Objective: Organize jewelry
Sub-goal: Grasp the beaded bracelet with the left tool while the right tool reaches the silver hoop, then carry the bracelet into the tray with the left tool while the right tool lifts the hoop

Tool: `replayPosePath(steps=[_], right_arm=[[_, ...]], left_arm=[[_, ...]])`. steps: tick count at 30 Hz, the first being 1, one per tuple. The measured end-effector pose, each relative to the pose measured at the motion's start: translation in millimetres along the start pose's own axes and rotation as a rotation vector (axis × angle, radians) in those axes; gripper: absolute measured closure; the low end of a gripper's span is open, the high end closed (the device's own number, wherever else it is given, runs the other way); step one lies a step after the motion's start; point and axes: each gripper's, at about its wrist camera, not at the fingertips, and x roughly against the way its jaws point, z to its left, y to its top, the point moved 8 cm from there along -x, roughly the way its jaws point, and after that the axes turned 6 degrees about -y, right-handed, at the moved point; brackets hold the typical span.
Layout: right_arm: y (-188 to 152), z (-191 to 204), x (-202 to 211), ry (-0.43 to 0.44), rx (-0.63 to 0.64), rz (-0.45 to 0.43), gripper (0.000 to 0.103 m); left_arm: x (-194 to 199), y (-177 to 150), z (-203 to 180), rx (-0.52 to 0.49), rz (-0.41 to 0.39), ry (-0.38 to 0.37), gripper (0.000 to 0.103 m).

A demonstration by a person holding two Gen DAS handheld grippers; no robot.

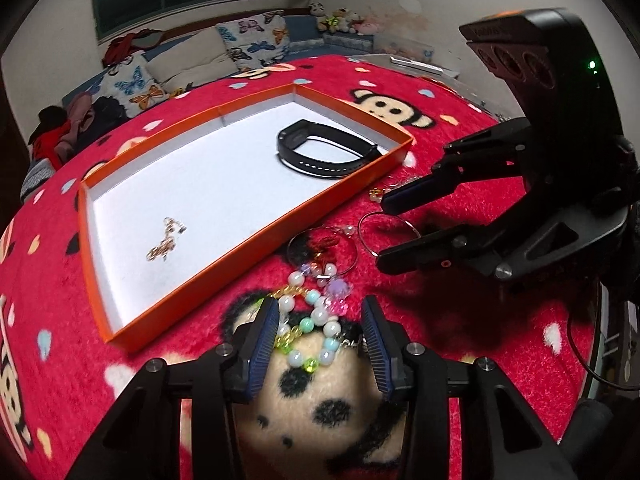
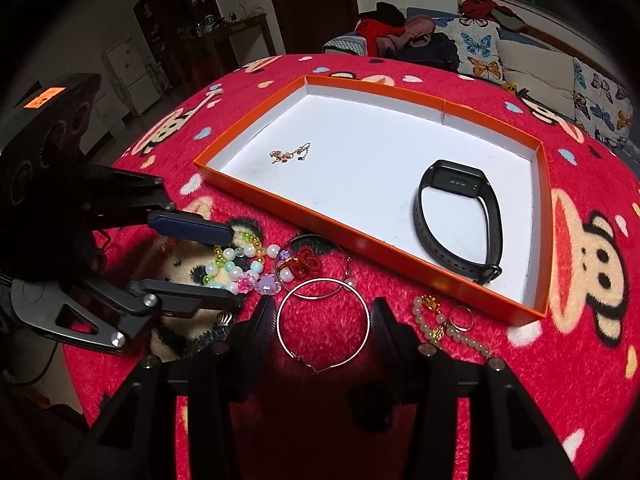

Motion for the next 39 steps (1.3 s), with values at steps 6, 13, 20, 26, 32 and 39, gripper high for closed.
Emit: replayPosePath(steps=[6, 13, 20, 26, 32, 39], right_arm=[[-0.9, -2.3, -1.0, 0.0, -0.01, 0.003, 0.049], [-1.3, -4.7, -1.0, 0.0, -0.019, 0.0, 0.049], [-1.6, -5.3, 0.4, 0.0, -0.023, -0.005, 0.049], [-2.3, -8.6, 2.4, -0.007, -0.03, -0.007, 0.049], [-0.4, -8.1, 6.9, -0.013, -0.032, -0.018, 0.049], [3.1, -8.2, 17.1, -0.028, -0.03, -0.034, 0.049]], left_arm=[[-14.0, 1.9, 0.8, -0.039, 0.015, 0.012, 0.066], [-9.4, 2.9, -4.2, -0.092, 0.017, 0.006, 0.076], [-20.2, -0.6, -9.8, -0.127, 0.051, 0.015, 0.076], [-19.3, -0.4, -10.4, -0.114, 0.038, 0.013, 0.087], [-11.7, -2.5, -14.4, -0.108, 0.009, 0.016, 0.089], [24.3, 7.7, -8.6, -0.018, -0.081, 0.016, 0.089]])
